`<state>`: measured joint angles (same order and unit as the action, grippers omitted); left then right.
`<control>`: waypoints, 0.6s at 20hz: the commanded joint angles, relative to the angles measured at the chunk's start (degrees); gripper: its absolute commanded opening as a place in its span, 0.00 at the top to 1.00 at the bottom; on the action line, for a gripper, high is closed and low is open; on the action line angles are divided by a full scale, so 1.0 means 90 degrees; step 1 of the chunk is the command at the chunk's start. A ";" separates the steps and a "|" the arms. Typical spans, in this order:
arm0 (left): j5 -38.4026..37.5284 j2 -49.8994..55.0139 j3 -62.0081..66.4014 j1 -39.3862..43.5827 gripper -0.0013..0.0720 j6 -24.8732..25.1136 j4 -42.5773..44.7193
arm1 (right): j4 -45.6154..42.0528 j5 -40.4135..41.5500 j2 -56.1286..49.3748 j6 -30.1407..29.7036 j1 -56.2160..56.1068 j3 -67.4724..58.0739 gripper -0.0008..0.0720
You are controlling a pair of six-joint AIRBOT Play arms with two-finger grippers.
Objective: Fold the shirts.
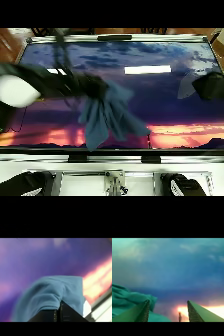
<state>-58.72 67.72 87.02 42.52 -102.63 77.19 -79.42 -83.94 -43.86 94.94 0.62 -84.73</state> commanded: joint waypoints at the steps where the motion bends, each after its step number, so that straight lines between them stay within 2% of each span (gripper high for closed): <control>1: 0.0692 0.0068 -0.1710 0.0852 0.93 -0.1188 0.0403 | -0.0063 -0.1022 0.0282 -0.0012 0.0041 -0.0005 0.19; 2: 0.0784 0.0158 -0.2064 0.0908 0.70 -0.1460 0.0401 | -0.0063 -0.1107 0.0282 -0.0012 0.0041 0.0046 0.19; 3: 0.0777 0.0228 -0.2261 0.0901 0.26 -0.1719 0.0401 | -0.0066 -0.1100 0.0282 -0.0012 0.0041 0.0138 0.19; 4: 0.0636 0.0267 -0.2317 0.0811 0.01 -0.1848 0.0406 | -0.0068 -0.1052 0.0282 -0.0041 0.0041 0.0284 0.19; 6: -0.0015 0.0194 -0.2135 0.0347 0.00 -0.1632 0.0413 | -0.0136 -0.0935 0.0282 -0.0158 0.0041 0.0763 0.19; 9: -0.1792 -0.0051 -0.1583 -0.0806 0.00 -0.0418 0.0413 | -0.0464 -0.0714 0.0279 -0.0408 0.0044 0.1785 0.19; 12: -0.2905 -0.0437 -0.1928 -0.1797 0.00 0.0126 0.0403 | -0.0214 -0.0466 0.0146 -0.0551 0.0044 0.3067 0.19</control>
<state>-72.86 66.24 71.09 33.74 -107.44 80.99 -82.39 -89.93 -41.89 91.66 0.99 -66.04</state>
